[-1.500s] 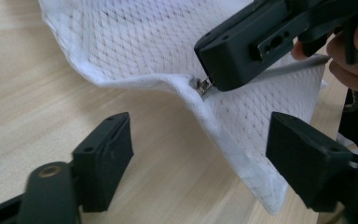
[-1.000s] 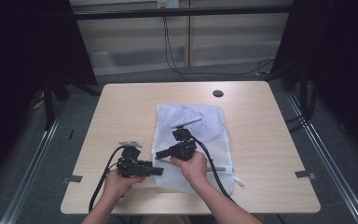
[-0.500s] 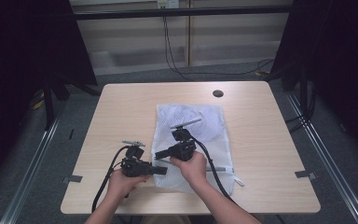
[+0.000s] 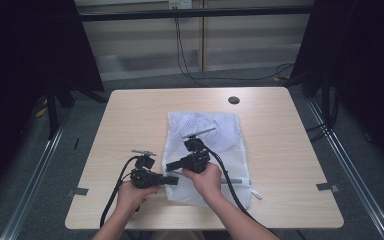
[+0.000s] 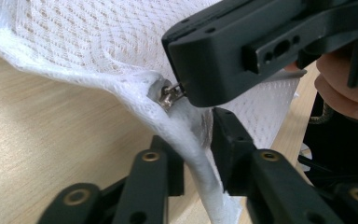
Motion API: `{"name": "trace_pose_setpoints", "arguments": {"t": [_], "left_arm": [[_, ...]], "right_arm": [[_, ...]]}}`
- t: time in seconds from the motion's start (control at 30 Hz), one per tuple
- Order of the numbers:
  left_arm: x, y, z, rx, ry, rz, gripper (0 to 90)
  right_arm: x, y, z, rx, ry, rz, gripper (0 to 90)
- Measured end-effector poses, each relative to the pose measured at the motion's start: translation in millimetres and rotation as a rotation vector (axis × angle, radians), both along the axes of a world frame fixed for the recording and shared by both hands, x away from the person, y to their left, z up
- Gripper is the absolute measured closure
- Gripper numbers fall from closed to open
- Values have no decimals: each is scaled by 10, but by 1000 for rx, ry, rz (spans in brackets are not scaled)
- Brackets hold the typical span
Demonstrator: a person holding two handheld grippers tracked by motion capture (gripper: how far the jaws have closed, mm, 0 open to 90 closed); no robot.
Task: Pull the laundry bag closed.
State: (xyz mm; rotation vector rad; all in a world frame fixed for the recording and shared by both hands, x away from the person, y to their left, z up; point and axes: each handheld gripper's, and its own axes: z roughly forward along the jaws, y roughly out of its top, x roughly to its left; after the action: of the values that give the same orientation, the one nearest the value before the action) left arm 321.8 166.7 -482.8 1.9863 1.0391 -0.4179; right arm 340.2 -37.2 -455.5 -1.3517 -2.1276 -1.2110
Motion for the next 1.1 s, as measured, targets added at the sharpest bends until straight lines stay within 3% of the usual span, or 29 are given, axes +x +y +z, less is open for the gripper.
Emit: {"name": "trace_pose_setpoints", "arguments": {"t": [0.13,0.2,0.37,0.4,1.1], "left_arm": [[14,7,4,-2,43,16,869],[19,7,6,-5,77,22,881],[15,5,20,-10,107,32,885],[24,16,17,-1,92,30,885],[27,43,25,23,76,28,888]], "right_arm": [[-6,0,0,0,-1,4,867],[-8,-5,3,-2,-1,4,867],[-11,-23,2,-1,5,3,868],[-10,-30,-1,1,3,4,868],[-31,-156,-37,29,28,5,869]]}}
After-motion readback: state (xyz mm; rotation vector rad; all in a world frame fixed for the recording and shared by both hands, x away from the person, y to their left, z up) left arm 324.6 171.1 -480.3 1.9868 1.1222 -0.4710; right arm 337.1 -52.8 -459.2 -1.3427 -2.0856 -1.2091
